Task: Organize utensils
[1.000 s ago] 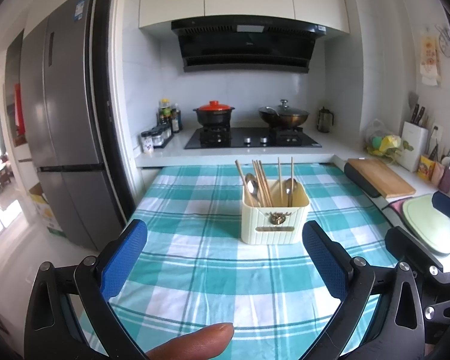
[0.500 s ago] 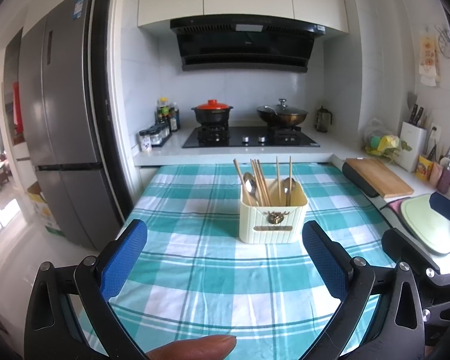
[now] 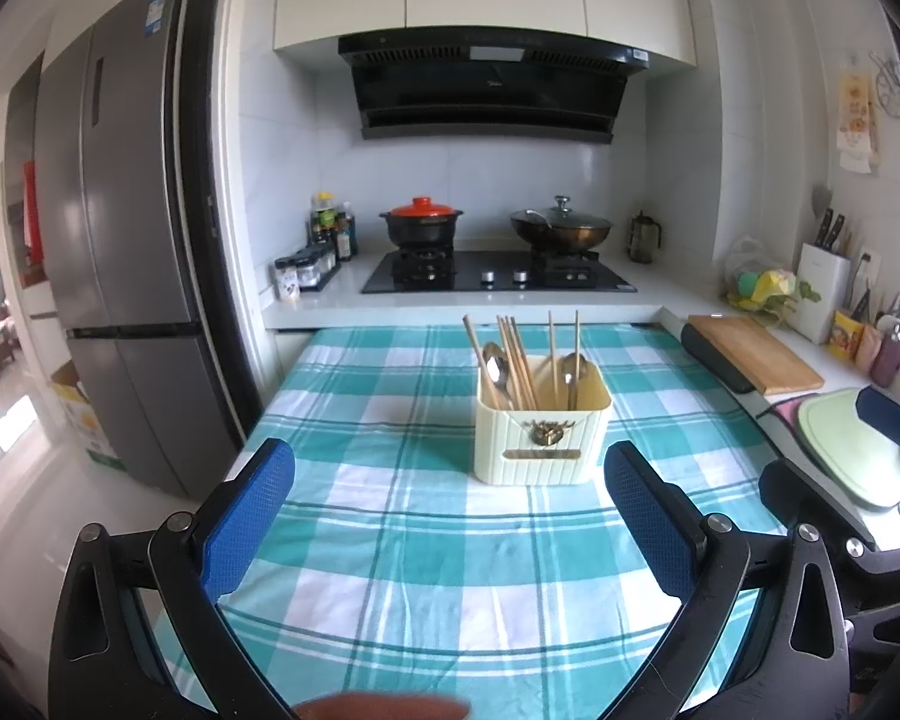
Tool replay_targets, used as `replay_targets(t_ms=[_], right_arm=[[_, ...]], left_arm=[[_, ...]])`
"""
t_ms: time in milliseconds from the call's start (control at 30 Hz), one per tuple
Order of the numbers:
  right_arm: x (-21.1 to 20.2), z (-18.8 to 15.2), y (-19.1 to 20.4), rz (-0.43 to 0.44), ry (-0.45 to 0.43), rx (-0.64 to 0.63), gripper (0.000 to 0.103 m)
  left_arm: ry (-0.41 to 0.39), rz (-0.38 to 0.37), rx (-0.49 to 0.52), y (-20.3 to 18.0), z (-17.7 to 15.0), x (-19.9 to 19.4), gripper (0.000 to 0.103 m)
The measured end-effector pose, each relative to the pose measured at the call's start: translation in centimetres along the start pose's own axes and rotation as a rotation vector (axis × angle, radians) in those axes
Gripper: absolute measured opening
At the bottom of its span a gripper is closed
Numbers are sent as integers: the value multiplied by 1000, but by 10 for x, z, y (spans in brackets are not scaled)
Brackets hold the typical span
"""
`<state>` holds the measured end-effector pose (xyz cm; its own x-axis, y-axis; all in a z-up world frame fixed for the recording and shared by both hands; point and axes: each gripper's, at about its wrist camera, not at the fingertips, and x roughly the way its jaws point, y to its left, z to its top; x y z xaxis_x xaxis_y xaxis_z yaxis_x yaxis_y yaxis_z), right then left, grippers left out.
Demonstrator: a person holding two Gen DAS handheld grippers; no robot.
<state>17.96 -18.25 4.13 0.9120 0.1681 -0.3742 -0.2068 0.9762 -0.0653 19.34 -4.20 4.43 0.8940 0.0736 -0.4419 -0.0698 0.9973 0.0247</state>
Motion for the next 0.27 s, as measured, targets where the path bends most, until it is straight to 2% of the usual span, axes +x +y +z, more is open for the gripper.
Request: replay_targets(t_ms=[267], right_arm=[[1, -1, -7, -4, 1, 3, 103]], left_arm=[[-24, -1, -9, -3, 1, -4, 103]])
